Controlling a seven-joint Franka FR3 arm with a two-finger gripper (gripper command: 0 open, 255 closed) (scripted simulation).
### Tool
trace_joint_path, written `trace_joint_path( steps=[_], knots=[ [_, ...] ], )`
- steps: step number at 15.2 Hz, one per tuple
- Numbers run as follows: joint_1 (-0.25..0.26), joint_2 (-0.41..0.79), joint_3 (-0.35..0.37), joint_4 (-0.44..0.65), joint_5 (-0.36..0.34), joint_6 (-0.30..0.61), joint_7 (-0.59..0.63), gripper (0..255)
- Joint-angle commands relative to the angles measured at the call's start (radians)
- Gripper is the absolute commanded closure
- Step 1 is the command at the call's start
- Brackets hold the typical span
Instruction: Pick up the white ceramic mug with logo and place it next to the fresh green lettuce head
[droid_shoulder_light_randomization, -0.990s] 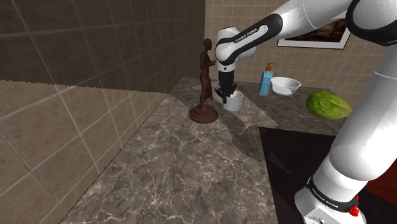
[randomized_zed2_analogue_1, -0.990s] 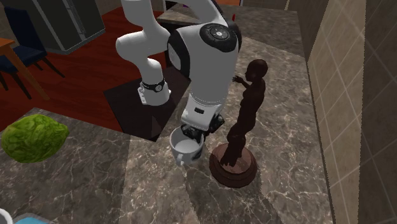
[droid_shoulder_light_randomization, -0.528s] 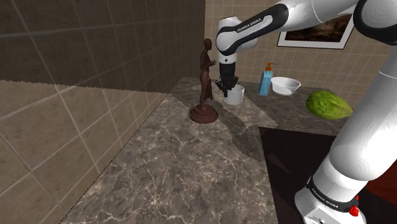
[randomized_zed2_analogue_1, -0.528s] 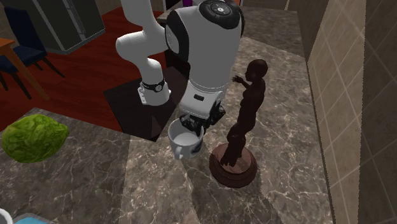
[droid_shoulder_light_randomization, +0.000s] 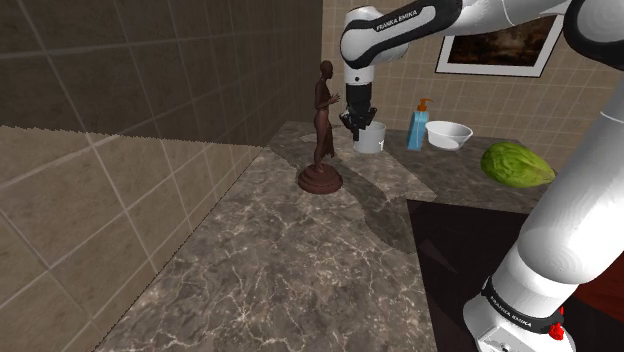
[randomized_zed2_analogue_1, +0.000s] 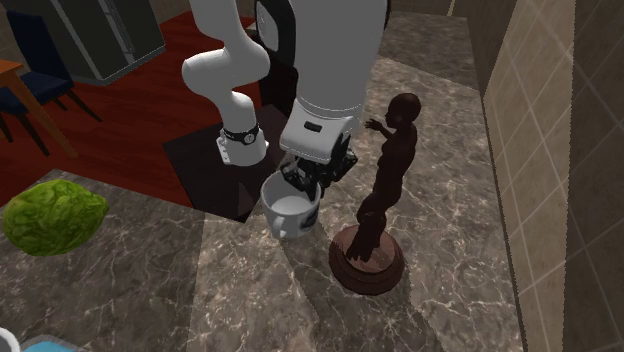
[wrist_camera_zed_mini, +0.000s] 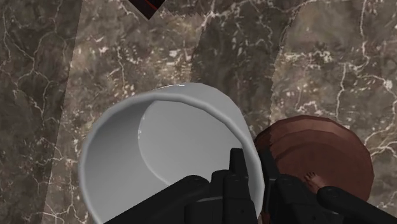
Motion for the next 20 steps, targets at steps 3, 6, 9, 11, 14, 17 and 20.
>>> trace_joint_path(
  steps=[3,6,9,11,14,17,20],
  knots=[
    [0.001,-0.009,0.001,0.043,0.001,-0.052,-0.001,255],
    [0.001,-0.012,0.001,0.08,0.001,-0.092,-0.002,255],
    [0.001,-0.014,0.001,0.118,0.001,-0.132,-0.004,255],
    [0.001,-0.014,0.001,0.145,0.001,-0.159,-0.005,255],
    [0.001,-0.013,0.001,0.179,0.001,-0.192,-0.006,255],
    [-0.031,-0.063,-0.033,0.12,-0.007,-0.18,-0.069,255],
    [-0.062,-0.105,-0.069,0.072,-0.019,-0.171,-0.134,255]
  ],
)
